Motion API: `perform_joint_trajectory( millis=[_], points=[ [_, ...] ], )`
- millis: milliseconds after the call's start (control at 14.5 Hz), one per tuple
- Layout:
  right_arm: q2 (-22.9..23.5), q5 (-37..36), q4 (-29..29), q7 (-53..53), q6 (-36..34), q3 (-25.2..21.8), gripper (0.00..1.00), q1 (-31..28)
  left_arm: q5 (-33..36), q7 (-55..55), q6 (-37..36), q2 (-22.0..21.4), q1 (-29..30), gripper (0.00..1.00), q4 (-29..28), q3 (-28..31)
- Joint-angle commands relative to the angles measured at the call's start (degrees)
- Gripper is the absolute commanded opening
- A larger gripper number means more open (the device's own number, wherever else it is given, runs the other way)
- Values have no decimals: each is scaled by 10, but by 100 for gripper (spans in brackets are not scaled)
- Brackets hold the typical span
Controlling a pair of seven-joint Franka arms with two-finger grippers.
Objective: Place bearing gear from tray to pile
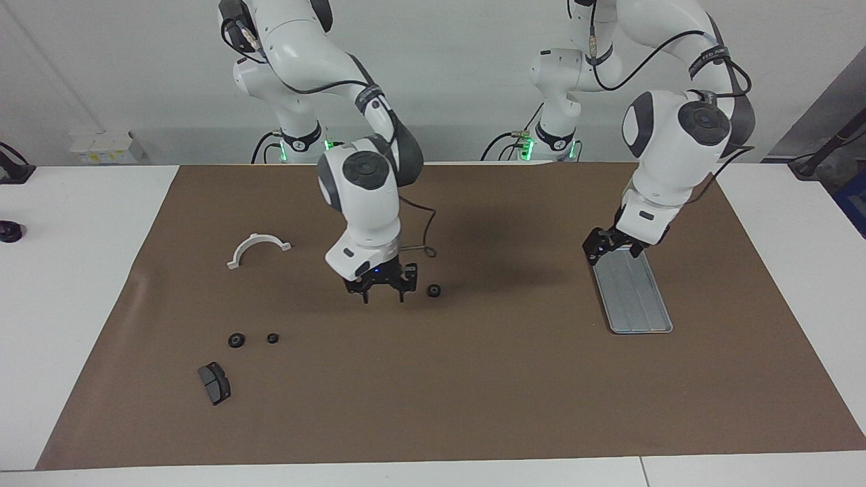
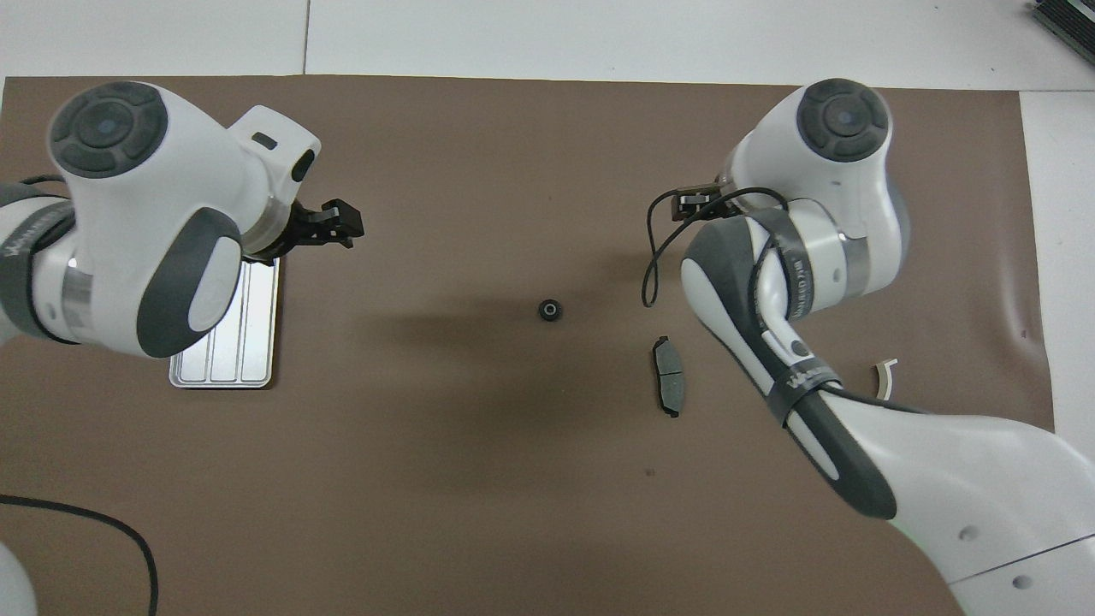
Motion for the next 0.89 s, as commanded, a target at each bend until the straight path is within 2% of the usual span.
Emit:
perform_joint_trajectory(
  millis=[0, 138, 619, 825],
  points=[
    [20, 3, -10, 59, 45, 1, 75, 31, -9, 95, -23, -24, 44, 100, -20, -7],
    [43, 2, -15, 84, 88, 1, 75, 41, -9, 147, -37, -33, 51, 100, -17, -5],
    [63, 2, -42, 112, 114, 1, 73, 58, -3, 153, -88, -107, 49, 100, -12, -5],
    [63, 2, -43, 127, 104, 1, 69, 62, -3, 152, -119, -121, 44, 100, 25, -9]
  ],
)
